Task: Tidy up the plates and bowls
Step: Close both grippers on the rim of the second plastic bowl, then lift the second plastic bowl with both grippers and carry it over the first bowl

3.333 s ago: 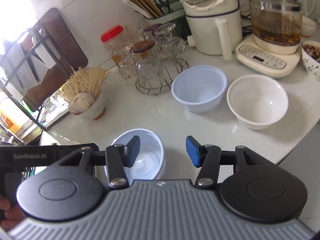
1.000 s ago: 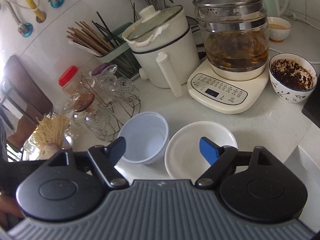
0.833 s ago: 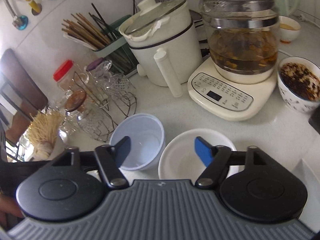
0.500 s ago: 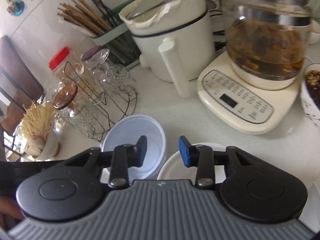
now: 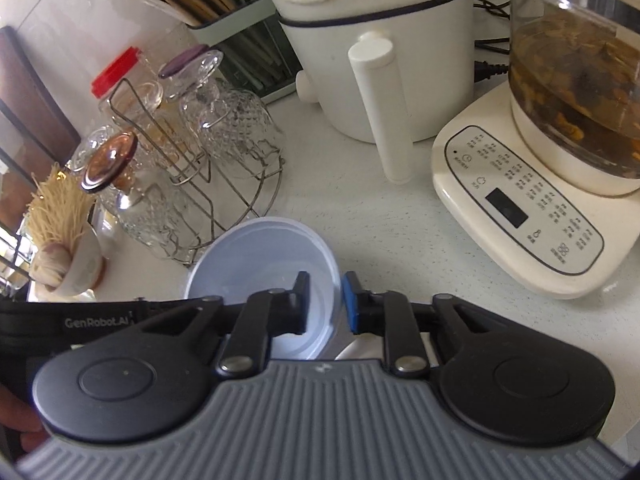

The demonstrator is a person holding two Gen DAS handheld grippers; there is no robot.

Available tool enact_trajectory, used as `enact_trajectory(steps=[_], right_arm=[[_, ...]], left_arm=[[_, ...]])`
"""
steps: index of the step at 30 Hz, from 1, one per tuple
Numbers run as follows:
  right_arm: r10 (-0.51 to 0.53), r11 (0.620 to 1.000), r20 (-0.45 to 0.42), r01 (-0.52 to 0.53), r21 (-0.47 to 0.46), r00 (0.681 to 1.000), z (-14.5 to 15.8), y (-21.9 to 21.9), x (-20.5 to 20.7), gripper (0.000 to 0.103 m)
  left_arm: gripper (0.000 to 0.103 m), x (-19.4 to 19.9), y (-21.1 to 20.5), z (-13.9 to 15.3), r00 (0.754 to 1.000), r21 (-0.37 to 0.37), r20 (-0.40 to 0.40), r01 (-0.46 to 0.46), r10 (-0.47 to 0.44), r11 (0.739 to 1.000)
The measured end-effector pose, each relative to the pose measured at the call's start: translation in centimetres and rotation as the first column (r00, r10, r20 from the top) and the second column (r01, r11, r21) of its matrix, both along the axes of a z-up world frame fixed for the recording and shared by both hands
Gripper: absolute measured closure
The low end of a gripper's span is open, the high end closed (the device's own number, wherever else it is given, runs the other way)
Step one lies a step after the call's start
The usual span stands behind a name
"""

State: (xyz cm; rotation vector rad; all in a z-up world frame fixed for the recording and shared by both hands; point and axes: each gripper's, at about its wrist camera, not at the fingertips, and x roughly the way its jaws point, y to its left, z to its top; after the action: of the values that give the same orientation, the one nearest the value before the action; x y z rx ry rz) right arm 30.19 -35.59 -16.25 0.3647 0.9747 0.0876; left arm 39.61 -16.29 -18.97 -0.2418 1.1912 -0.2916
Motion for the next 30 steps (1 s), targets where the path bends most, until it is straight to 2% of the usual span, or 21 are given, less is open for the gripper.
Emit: enact_trajectory(steps=[4, 14, 30], right_arm=[[0.017, 1.000, 0.006, -0.017, -0.008, 1.000, -0.1, 0.2, 0.1, 0.092], [0.014, 0.999, 0.014, -0.015, 0.029, 1.000, 0.2, 0.0, -0.3, 0.094], [-0.030, 0.999, 0.090, 0.029, 0.018, 0.995, 3.8, 0.7, -3.7, 0.094]], left_arm=[[0.087, 0.2, 0.1, -0.2, 1.000, -0.013, -0.006, -0.007, 0.006, 1.000], [0.087, -0.1, 0.6, 1.2, 1.000, -0.032, 0.008, -0.016, 0.016, 0.999], [0.087, -2.7, 1.3, 5.6, 0.994, -0.061, 0.101, 0.039, -0.032, 0.997]])
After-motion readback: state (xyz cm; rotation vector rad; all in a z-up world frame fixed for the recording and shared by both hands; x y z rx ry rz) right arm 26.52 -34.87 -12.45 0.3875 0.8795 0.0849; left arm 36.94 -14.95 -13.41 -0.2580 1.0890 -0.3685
